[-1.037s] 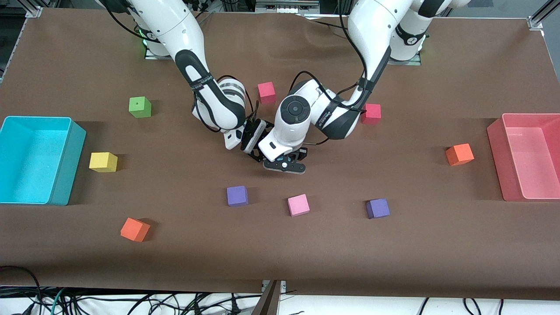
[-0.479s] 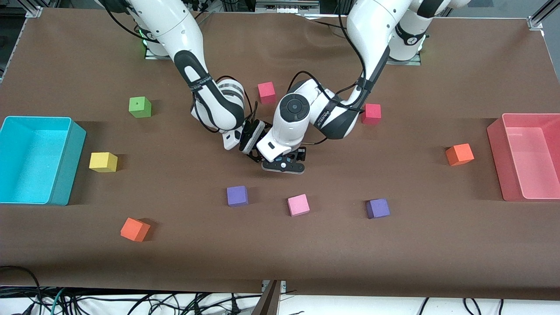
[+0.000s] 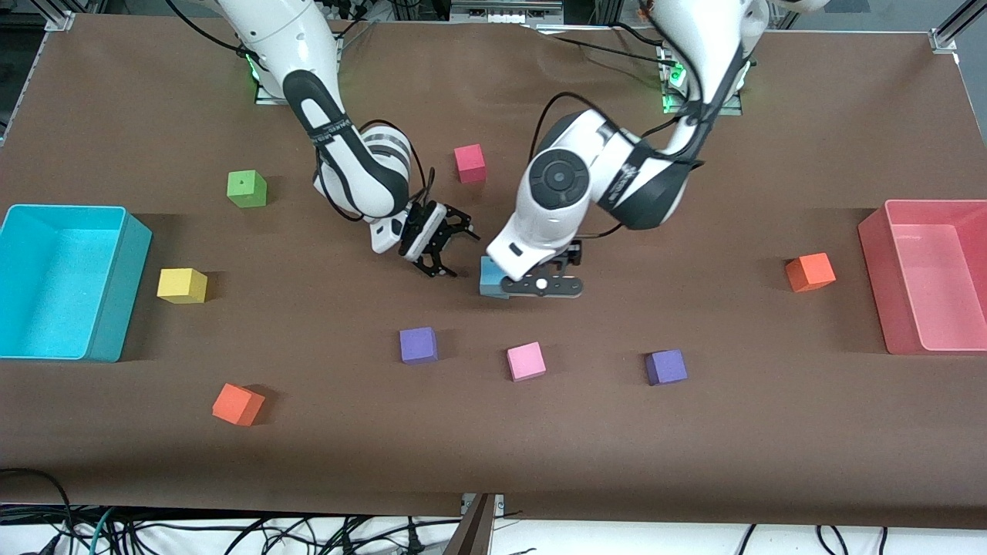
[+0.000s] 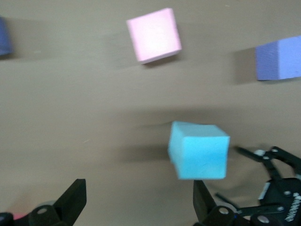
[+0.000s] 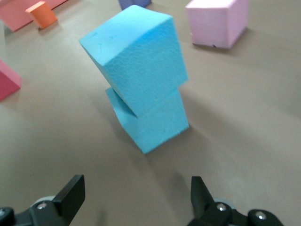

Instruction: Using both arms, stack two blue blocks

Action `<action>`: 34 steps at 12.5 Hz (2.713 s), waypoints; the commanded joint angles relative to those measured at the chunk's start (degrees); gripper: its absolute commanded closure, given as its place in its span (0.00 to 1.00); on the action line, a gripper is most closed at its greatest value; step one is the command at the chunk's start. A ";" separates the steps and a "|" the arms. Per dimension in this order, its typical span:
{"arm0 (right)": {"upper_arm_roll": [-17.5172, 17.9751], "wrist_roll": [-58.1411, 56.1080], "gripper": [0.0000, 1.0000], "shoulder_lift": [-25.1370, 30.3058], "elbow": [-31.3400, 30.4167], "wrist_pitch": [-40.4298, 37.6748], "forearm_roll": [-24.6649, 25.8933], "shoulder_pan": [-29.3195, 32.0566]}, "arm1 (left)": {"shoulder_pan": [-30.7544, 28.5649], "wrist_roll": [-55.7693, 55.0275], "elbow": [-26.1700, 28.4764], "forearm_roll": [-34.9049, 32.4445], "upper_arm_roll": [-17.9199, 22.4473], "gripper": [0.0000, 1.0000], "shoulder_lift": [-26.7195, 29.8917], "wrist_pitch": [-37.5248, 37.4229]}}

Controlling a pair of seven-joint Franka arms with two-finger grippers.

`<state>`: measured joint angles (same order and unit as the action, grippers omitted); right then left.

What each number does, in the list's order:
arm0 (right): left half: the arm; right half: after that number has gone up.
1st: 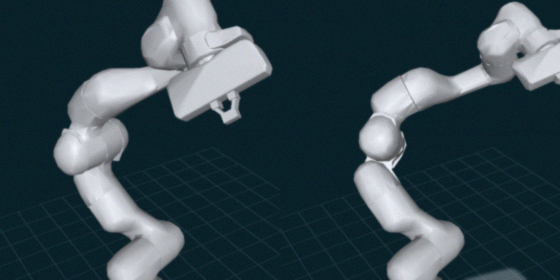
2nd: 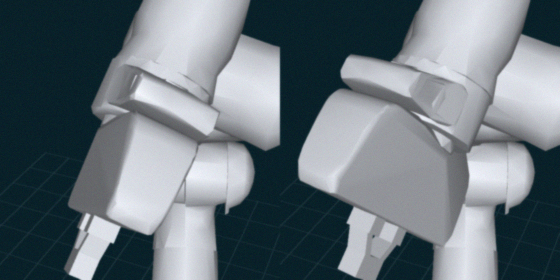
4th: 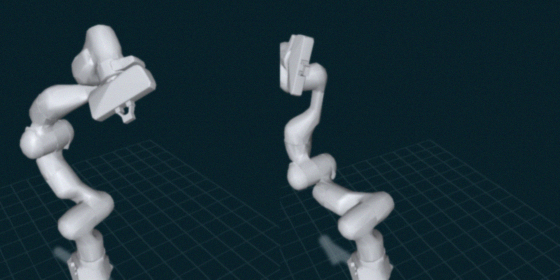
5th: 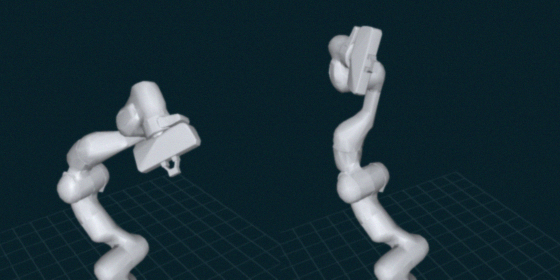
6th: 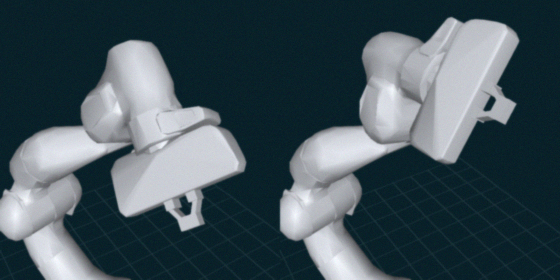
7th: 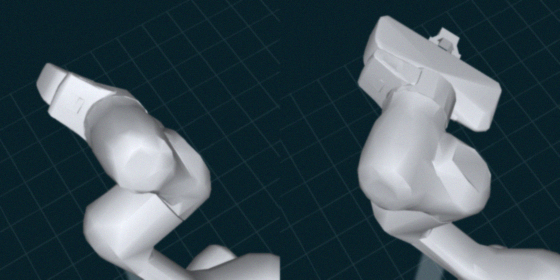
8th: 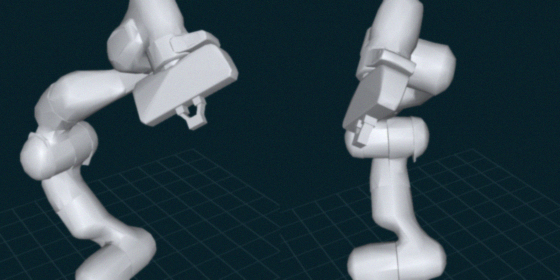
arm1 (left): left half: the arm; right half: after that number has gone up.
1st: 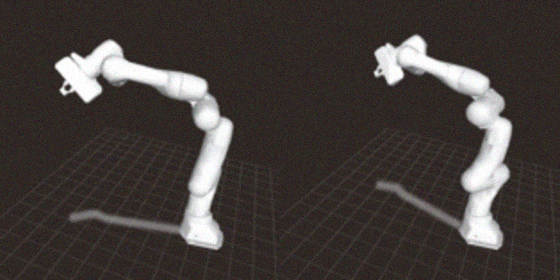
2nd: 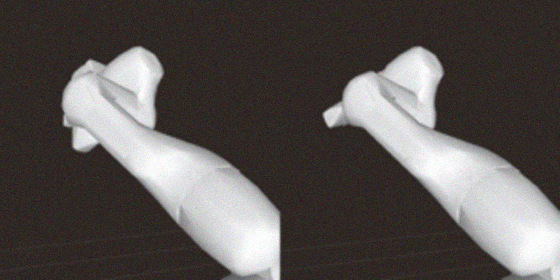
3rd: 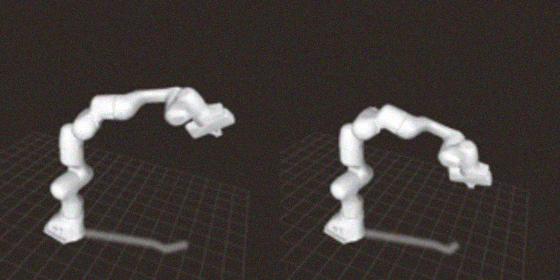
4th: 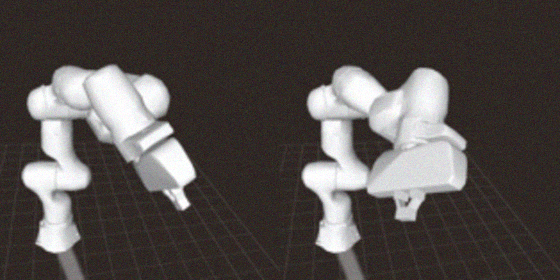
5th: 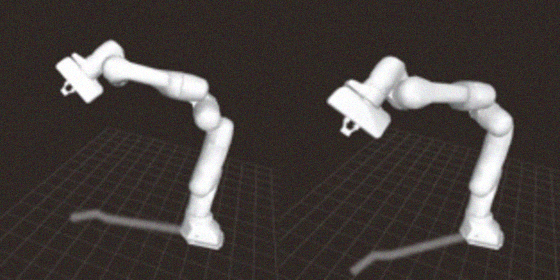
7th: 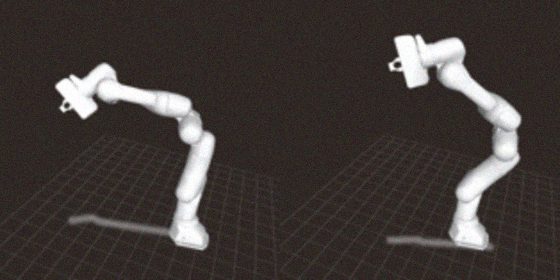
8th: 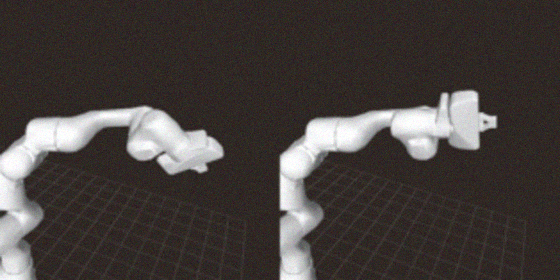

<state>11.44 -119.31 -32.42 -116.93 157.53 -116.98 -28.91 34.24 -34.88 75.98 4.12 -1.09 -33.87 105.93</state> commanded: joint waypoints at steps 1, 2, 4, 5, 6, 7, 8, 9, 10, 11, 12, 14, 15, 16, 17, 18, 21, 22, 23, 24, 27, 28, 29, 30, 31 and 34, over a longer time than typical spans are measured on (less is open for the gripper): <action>0.51 15.09 0.00 6.31 -6.02 -5.01 5.67 1.04 | -5.48 6.80 10.47 -1.39 -1.46 0.00 10.46 -1.78; 0.51 22.81 0.00 7.28 -6.47 -8.00 9.62 2.18 | -8.64 10.15 14.16 -1.39 -1.46 0.00 14.41 -1.52; 0.25 38.64 0.00 9.21 -6.91 -13.80 22.34 4.37 | -15.83 16.21 19.44 -1.39 -1.55 0.00 21.45 -1.78; -0.10 42.71 0.00 10.00 -6.91 -15.31 26.67 5.26 | -19.18 21.90 21.82 -1.04 -1.64 0.00 25.05 -2.04; -0.80 45.80 0.00 10.71 -6.91 -17.15 29.59 5.79 | -21.56 26.83 24.28 -0.87 -1.64 0.00 28.48 -2.48; -1.68 49.14 0.00 11.06 -6.91 -18.74 33.44 5.97 | -23.24 29.58 25.78 -0.86 -1.55 0.00 30.60 -4.83; -2.38 53.61 0.00 11.33 -6.91 -19.62 38.70 6.58 | -25.00 29.87 26.06 -0.95 -1.55 0.00 31.41 -7.12; -2.57 58.44 0.00 11.85 -6.65 -22.76 43.71 7.80 | -26.58 30.13 26.93 -1.30 -1.55 0.00 32.63 -7.23; -3.35 62.05 0.00 12.90 -6.56 -24.80 49.07 8.69 | -27.38 31.53 28.16 -1.48 -1.55 0.00 34.21 -7.23; -4.23 66.09 0.00 13.70 -6.38 -26.73 55.56 9.56 | -28.17 34.93 28.69 -1.48 -1.38 0.00 35.01 -7.23; -4.93 71.44 0.00 14.23 -5.86 -29.36 64.16 10.97 | -29.75 35.93 29.39 -1.48 -1.37 0.00 35.54 -7.23; -5.73 81.11 0.00 16.06 -3.84 -35.42 77.02 13.17 | -30.81 35.94 30.36 -1.74 -1.29 0.00 37.47 -7.66; -5.91 84.90 0.00 17.47 -3.40 -37.71 80.90 14.13 | -31.34 36.11 29.85 -1.83 -0.85 0.00 37.83 -8.80; -5.99 89.12 0.00 19.14 -3.31 -38.26 85.47 14.84 | -31.78 36.11 29.58 -1.74 -0.50 0.00 38.18 -10.20; -5.91 93.77 0.00 20.46 -3.39 -38.53 91.86 16.50 | -31.78 36.11 28.62 -1.83 0.20 0.00 38.27 -11.35; -5.91 97.73 0.00 21.78 -3.31 -38.61 96.89 17.65 | -31.78 36.11 28.26 -1.83 0.30 0.00 38.18 -11.53; -6.08 110.39 0.00 26.96 -2.35 -41.68 107.26 23.96 | -31.69 36.02 28.26 -1.83 0.30 0.00 38.27 -11.62; -6.00 112.69 0.00 28.45 -0.69 -44.82 108.79 26.68 | -31.52 36.02 28.17 -1.83 0.04 0.00 38.27 -11.62; -6.08 113.50 0.00 29.60 2.03 -49.03 110.20 28.02 | -31.52 35.94 28.08 -1.83 -0.05 0.00 38.27 -11.45; -6.08 114.98 0.00 30.57 4.75 -51.51 113.86 28.99 | -31.52 35.85 28.08 -1.83 -0.23 0.00 38.27 -11.53; -8.35 125.06 0.00 31.81 13.36 -58.64 116.98 28.74 | -31.69 35.94 28.17 -1.83 -0.14 0.00 38.36 -11.53; -9.67 128.85 0.00 31.81 16.61 -59.70 117.07 28.21 | -31.61 35.67 28.17 -1.83 -0.23 0.00 38.36 -11.53; -11.60 129.32 0.00 31.81 19.26 -60.41 117.24 27.08 | -31.69 35.67 28.26 -1.83 -0.23 0.00 38.36 -11.62; -13.62 128.98 0.00 31.72 21.02 -62.41 117.42 25.32 | -31.69 35.67 28.26 -1.83 -0.32 0.00 38.44 -11.71; -14.60 128.80 0.00 31.55 22.00 -64.00 117.50 24.96 | -31.69 35.67 28.26 -1.83 -0.32 0.00 38.53 -11.62; -14.70 127.75 0.00 31.46 22.10 -64.72 117.85 24.60 | -31.78 35.76 28.43 -1.83 -0.32 0.00 38.53 -11.62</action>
<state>-2.60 7.98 -0.07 -96.18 94.21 -0.39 -3.04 2.80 0.14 104.12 3.43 -1.02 3.68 95.15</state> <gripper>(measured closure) 0.000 0.000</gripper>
